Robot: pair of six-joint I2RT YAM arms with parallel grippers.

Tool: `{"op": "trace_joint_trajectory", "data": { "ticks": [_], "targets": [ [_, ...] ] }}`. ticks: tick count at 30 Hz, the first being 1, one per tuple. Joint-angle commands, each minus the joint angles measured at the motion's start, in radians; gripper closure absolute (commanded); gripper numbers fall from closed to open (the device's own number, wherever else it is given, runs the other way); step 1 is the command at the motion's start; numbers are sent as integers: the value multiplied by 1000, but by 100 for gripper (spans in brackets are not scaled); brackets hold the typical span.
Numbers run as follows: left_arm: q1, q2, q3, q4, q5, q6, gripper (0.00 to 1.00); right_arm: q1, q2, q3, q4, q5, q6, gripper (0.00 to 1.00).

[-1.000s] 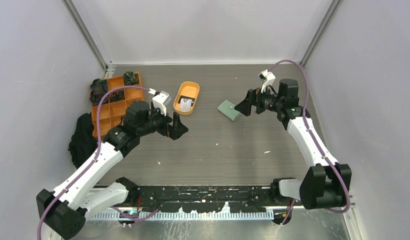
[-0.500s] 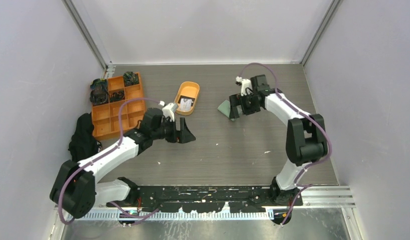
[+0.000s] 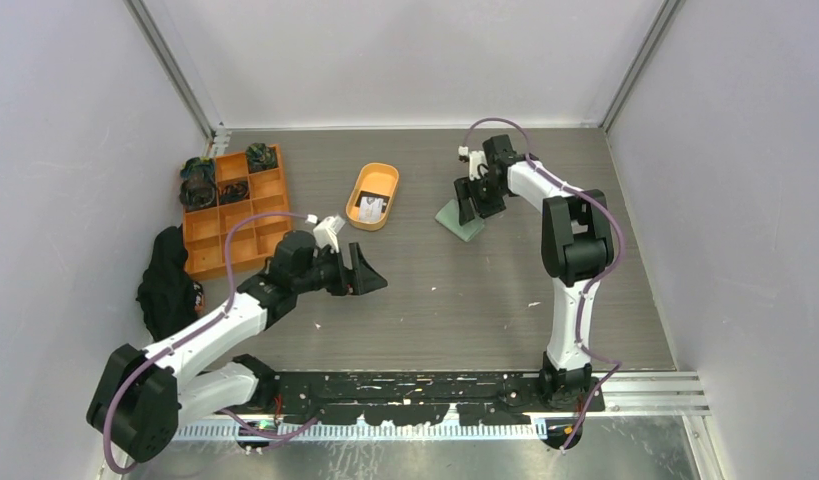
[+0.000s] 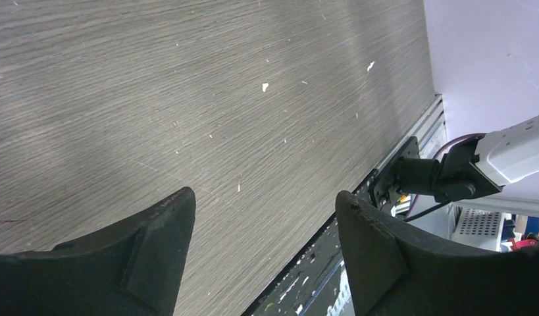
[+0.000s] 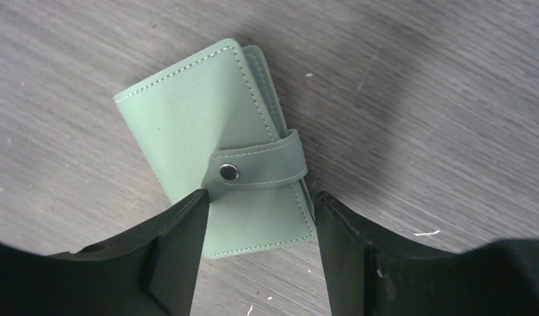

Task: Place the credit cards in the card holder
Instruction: Open the card holder at the center of the board.

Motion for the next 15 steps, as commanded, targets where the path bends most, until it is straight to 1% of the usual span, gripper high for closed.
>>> {"op": "trace_joint_trajectory", "data": {
  "ticks": [1,2,5,7,9,11,15],
  "targets": [
    [3,-51,-20,52,0,-19,22,7,-8,34,-94,-109,-81,40],
    [2,-61,-26,51,6,-19,23,12,-13,26,-115,-145,-105,45],
    [-1,-90,-54,61,21,-18,24,41,-38,-23,-162,-193,-173,57],
    [-10,-113,-84,82,22,-16,24,67,-71,-70,-179,-231,-197,64],
    [-30,-139,-129,137,16,-19,25,107,-112,-126,-188,-260,-219,67],
    [-52,-166,-183,209,-2,-27,26,175,-163,-195,-184,-263,-230,69],
    [-100,-234,-303,358,-65,-30,27,297,-265,-330,-166,-278,-204,69]
  ]
}}
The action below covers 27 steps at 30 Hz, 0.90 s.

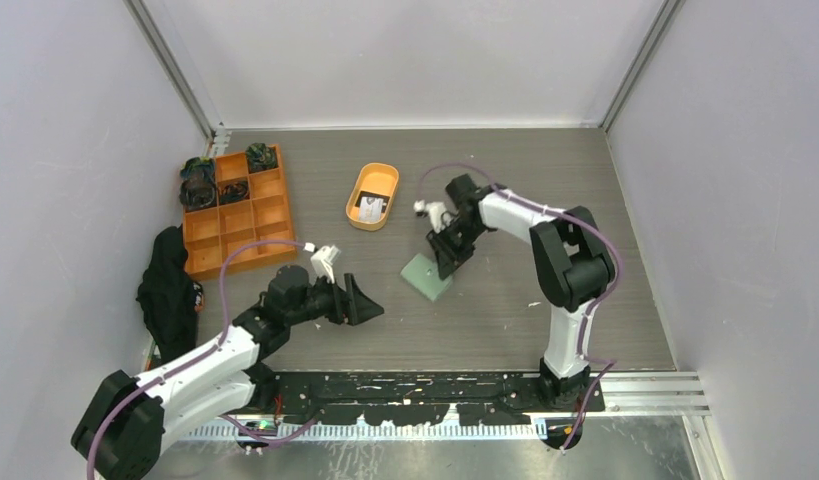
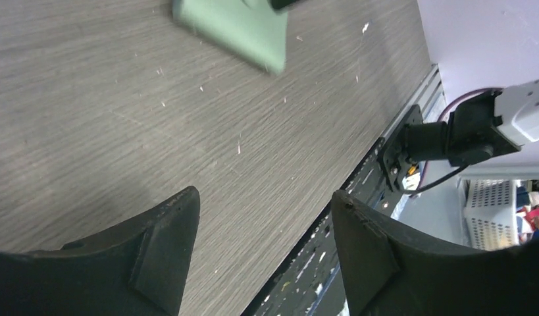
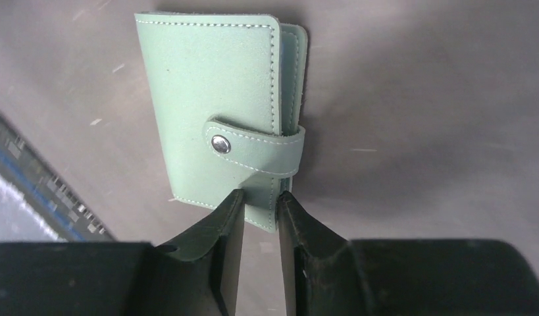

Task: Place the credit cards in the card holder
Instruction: Open the card holder at the center of the board.

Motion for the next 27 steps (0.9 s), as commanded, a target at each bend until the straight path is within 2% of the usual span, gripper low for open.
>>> {"op": "trace_joint_trajectory", "data": {
  "ticks": [1,2,4,5,8,9,10,11,13,16,17,18,22,25,27],
  "targets": [
    [-53,-75,-91,226,-70,-3,27,132,-144,-115,-42,-72,-26,67],
    [-70,-86,-103,240,-86,2,27,145,-168,-127,-53,-87,-39,62],
    [-110,-100,-118,255,-122,24,27,149,-220,-131,-85,-118,-94,40],
    [-131,-105,-122,257,-144,42,27,149,-249,-130,-103,-123,-149,33],
    [-185,-109,-143,272,-208,101,27,149,-353,-152,-172,-183,-391,20],
    [-195,-109,-154,289,-216,114,27,148,-391,-172,-182,-218,-487,14],
    [-200,-107,-166,313,-223,126,27,149,-449,-203,-173,-251,-572,3],
    [-204,-104,-178,339,-229,140,27,149,-482,-242,-155,-286,-675,1],
    [-204,-93,-190,360,-246,173,27,154,-516,-305,-158,-326,-924,1],
    [-206,-55,-190,388,-266,195,28,194,-421,-233,-242,-316,-1106,1],
    [-206,-34,-191,408,-267,191,30,202,-378,-204,-273,-327,-1156,3],
    [-205,-9,-190,430,-266,184,32,211,-341,-179,-288,-332,-1171,10],
    [-206,114,-182,521,-246,161,39,275,-276,-178,-144,-240,-1057,28],
    [-206,206,-183,606,-245,147,43,303,-259,-193,-36,-174,-940,37],
    [-206,263,-179,654,-242,143,44,322,-250,-205,13,-140,-896,39]
  ]
}}
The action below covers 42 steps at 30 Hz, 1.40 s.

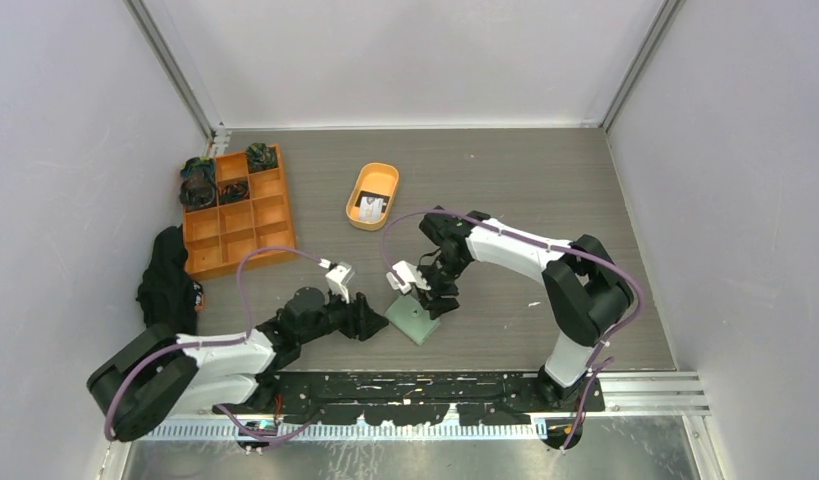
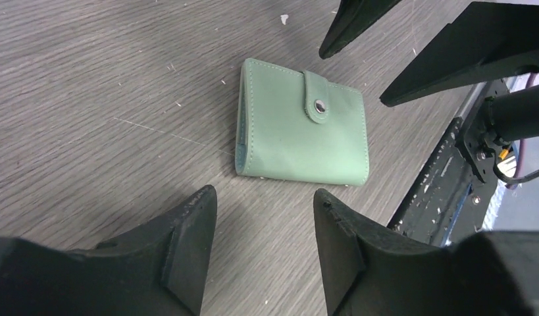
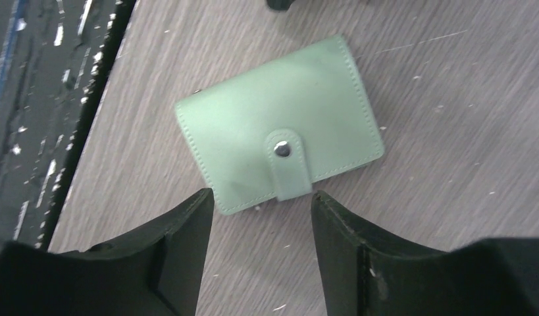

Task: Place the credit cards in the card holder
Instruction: Open the card holder at the center of the board.

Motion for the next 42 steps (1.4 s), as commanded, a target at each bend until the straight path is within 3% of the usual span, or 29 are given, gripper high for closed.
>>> {"op": "trace_joint_trajectory", "data": {
  "ticks": [1,8,13,18,25,34,36,40,42],
  "targets": [
    [-4,102,20,217,-4,-4,45,43,-7,-10,167,85,104,40],
    [-6,269,49,322,-6,-14,51,111,44,-21,212,152,152,41],
    [-6,361,66,376,-9,-29,56,124,58,-31,211,185,142,48],
    [-5,456,67,451,9,-54,66,136,67,-36,203,191,139,66],
    [-6,595,38,622,-2,-102,100,135,20,-53,196,133,117,98],
    [-5,690,18,745,-42,-130,100,-45,-112,-120,188,-101,81,99],
    [-4,693,35,769,-34,-130,95,-72,-113,-117,188,-105,109,99],
    [-4,631,59,739,-81,-153,54,-118,-112,-87,201,-149,256,99],
    [-4,563,60,675,-119,-159,44,-148,-116,-72,205,-170,332,99]
  ]
}}
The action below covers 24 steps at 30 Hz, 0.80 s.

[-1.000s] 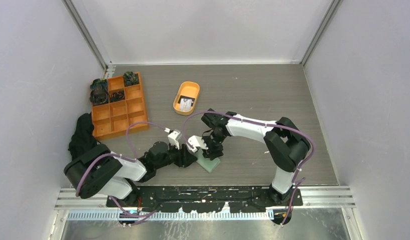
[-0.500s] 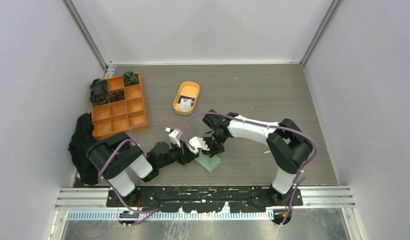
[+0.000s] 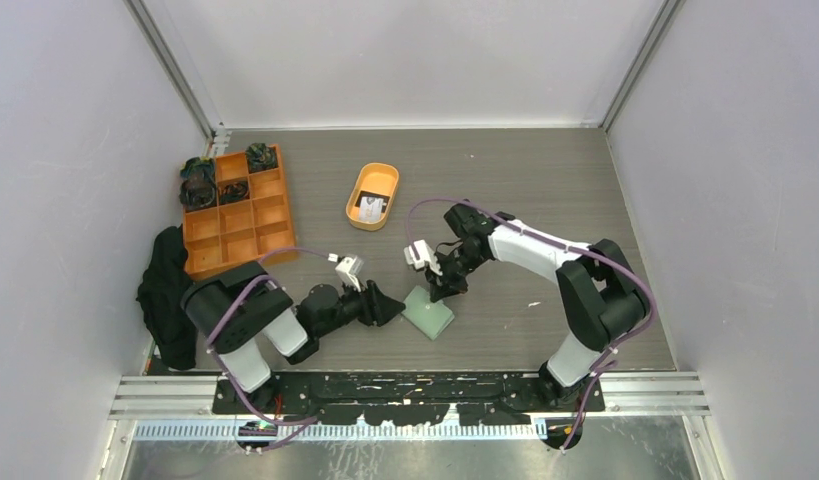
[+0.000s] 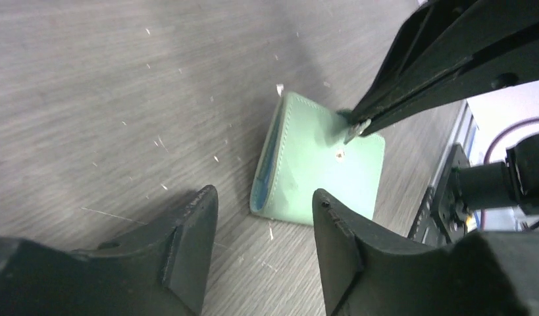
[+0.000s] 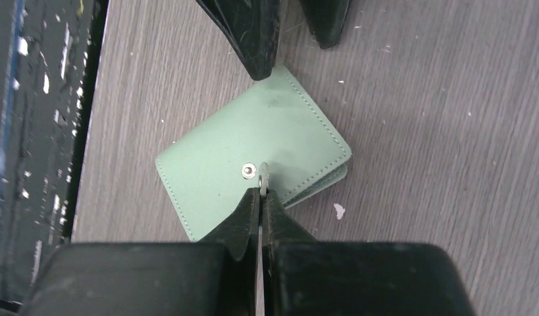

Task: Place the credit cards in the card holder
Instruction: Open the card holder at the center of the board.

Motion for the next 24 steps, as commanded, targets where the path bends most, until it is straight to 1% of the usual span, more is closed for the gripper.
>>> {"op": "trace_joint_trajectory", "data": {
  "ticks": [1,6,8,10,13,16,24],
  "targets": [
    [2,-138,18,-109,-107,4,41,-60,-54,52,16,-96,206,99],
    [2,-373,54,-467,-124,-7,37,-118,-96,55,60,-127,361,99],
    [2,-450,61,-561,-128,-46,33,-126,-104,67,22,-168,362,99],
    [2,-499,63,-615,-113,-97,31,-126,-107,70,18,-201,376,99],
    [0,-529,59,-633,-96,-170,28,-126,-102,70,18,-233,384,99],
    [-4,-510,64,-627,-82,-218,27,-126,-95,72,20,-219,387,99],
    [-47,-420,101,-565,-90,-230,24,-132,-75,75,0,-196,364,99]
  ]
}}
